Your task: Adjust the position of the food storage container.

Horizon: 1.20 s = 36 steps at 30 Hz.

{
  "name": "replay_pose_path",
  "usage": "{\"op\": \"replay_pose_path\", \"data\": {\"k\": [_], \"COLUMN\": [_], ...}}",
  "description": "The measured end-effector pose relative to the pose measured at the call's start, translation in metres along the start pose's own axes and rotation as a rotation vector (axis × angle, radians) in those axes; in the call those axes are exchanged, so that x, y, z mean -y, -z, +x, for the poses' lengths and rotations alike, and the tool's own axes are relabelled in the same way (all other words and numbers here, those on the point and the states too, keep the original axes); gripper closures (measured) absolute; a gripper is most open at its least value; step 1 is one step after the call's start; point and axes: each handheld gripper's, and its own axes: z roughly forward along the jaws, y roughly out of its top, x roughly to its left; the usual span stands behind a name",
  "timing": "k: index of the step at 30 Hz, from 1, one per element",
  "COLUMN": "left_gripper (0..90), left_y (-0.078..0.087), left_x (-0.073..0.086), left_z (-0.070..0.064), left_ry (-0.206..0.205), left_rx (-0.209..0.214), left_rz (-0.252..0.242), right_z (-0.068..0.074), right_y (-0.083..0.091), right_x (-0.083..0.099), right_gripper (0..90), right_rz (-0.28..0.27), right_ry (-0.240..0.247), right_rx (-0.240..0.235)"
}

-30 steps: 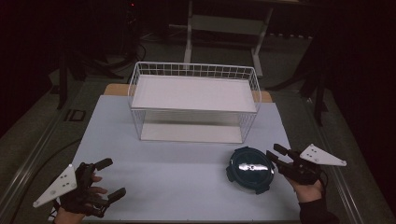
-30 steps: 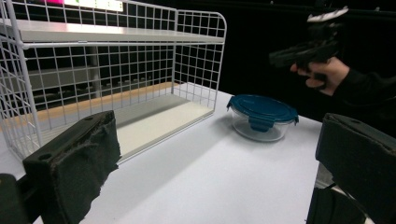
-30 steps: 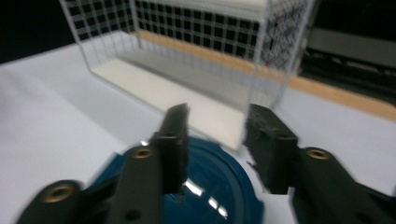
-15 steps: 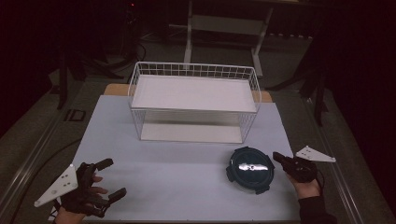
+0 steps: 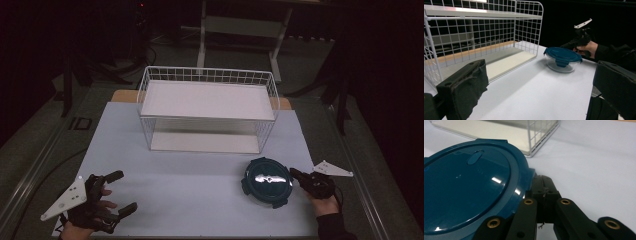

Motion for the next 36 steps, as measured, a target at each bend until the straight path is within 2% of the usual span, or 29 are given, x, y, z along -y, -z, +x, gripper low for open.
{"op": "replay_pose_path", "data": {"k": [6, 7, 10, 13, 14, 17, 19, 22, 30, 36], "left_gripper": [0.0, 0.0, 0.0, 0.0, 0.0, 0.0, 0.0, 0.0, 0.0, 0.0], "left_y": [0.001, 0.0, 0.0, 0.0, 0.001, 0.001, 0.001, 0.0, -0.001, -0.003], "left_x": [-0.001, -0.001, -0.001, 0.0, -0.001, -0.001, -0.001, 0.0, 0.0, 0.0], "left_z": [-0.002, -0.002, -0.002, -0.002, -0.002, -0.002, -0.002, -0.001, -0.001, -0.001], "left_ry": [-0.01, -0.012, -0.01, -0.008, -0.01, -0.011, -0.008, -0.005, -0.004, -0.003], "left_rx": [-0.001, -0.001, -0.001, -0.004, -0.005, -0.007, -0.006, -0.005, -0.001, 0.002], "left_rz": [0.0, 0.001, 0.003, 0.003, 0.002, -0.001, -0.001, 0.002, 0.002, 0.008], "right_z": [0.016, 0.021, 0.025, 0.026, 0.023, 0.021, 0.021, 0.025, 0.029, 0.04], "right_y": [-0.005, -0.006, -0.007, -0.008, -0.009, -0.009, -0.007, -0.005, -0.004, -0.005], "right_x": [-0.002, -0.002, -0.003, -0.003, -0.002, 0.0, 0.002, 0.003, 0.003, 0.004], "right_gripper": [90.0, 90.0, 90.0, 90.0, 90.0, 90.0, 90.0, 90.0, 90.0, 90.0], "right_rz": [0.012, 0.02, 0.024, 0.029, 0.031, 0.038, 0.041, 0.046, 0.052, 0.06], "right_ry": [0.011, 0.012, 0.012, 0.022, 0.017, 0.011, 0.002, 0.014, 0.01, 0.013], "right_rx": [-0.025, -0.043, -0.052, -0.053, -0.035, -0.031, -0.045, -0.065, -0.062, -0.103]}}
